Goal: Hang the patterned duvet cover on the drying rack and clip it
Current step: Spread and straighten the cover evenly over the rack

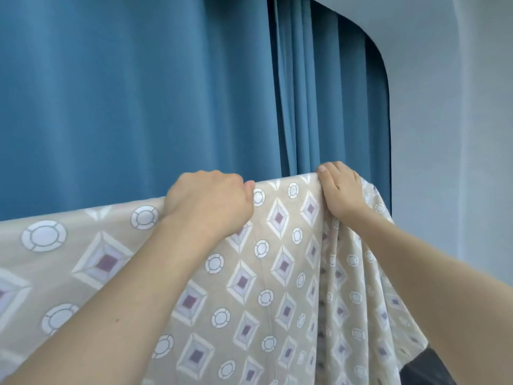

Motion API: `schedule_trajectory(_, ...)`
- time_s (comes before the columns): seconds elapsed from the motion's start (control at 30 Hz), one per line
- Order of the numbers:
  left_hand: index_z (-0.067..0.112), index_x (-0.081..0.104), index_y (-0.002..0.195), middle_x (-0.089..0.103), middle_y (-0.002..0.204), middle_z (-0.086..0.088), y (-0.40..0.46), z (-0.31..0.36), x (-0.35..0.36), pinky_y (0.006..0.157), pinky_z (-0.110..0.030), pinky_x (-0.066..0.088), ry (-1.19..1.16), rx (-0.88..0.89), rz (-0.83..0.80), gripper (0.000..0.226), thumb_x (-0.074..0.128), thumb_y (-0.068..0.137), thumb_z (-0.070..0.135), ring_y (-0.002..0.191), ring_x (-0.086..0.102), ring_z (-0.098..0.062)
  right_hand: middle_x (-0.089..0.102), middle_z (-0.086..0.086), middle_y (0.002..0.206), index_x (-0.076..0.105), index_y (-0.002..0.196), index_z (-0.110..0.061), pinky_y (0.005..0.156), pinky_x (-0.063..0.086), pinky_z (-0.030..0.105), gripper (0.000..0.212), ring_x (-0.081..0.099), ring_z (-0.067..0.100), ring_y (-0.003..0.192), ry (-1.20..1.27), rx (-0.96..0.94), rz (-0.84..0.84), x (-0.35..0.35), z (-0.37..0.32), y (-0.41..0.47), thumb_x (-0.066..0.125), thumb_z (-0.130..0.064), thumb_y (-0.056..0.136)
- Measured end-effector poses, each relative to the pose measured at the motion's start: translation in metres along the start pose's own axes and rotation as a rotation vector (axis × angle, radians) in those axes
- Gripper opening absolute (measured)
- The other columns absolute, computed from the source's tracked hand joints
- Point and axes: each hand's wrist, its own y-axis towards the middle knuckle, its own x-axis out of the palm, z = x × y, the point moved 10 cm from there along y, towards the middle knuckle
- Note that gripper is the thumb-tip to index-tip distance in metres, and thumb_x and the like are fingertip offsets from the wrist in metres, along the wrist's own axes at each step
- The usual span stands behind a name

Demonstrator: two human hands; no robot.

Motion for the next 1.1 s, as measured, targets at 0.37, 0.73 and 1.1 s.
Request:
schedule_trajectory(0.37,0.016,0.039,0.1,0.046,0.088,0.001,0.042,0.065,0.015,0.051,-0.03,0.022,-0.061,0.047,-0.063,0.031,0.024,0.1,0.044,0.083,0.047,-0.025,0.047,-0.007,0.116,0.05,0.11,-0.025,0.098,0.034,0.033,0.034,0.046,0.013,0.102,0.43,0.528,-0.143,0.004,0.111,-0.007,0.025,-0.044,0.098)
schedule_trajectory(0.73,0.019,0.039,0.098,0.055,0.102,-0.004,0.137,0.195,0.045,0.067,-0.034,0.029,-0.166,0.01,-0.074,0.012,0.033,0.098,0.029,0.084,0.043,-0.026,0.043,-0.009,0.12,0.057,0.119,-0.028,0.107,0.025,0.031,0.032,0.027,0.013,0.123,0.516,0.411,-0.201,0.022,0.198,0.015,0.032,-0.029,0.1)
schedule_trajectory(1.1,0.018,0.042,0.089,0.042,0.067,-0.001,0.143,0.201,0.054,0.051,-0.03,0.021,0.095,-0.091,0.25,0.039,0.02,0.1,0.047,0.067,0.044,-0.027,0.041,-0.009,0.058,0.043,0.072,-0.018,0.045,0.033,0.021,0.031,0.038,0.008,0.047,0.64,0.537,-0.266,0.048,0.286,-0.006,0.04,-0.026,0.101)
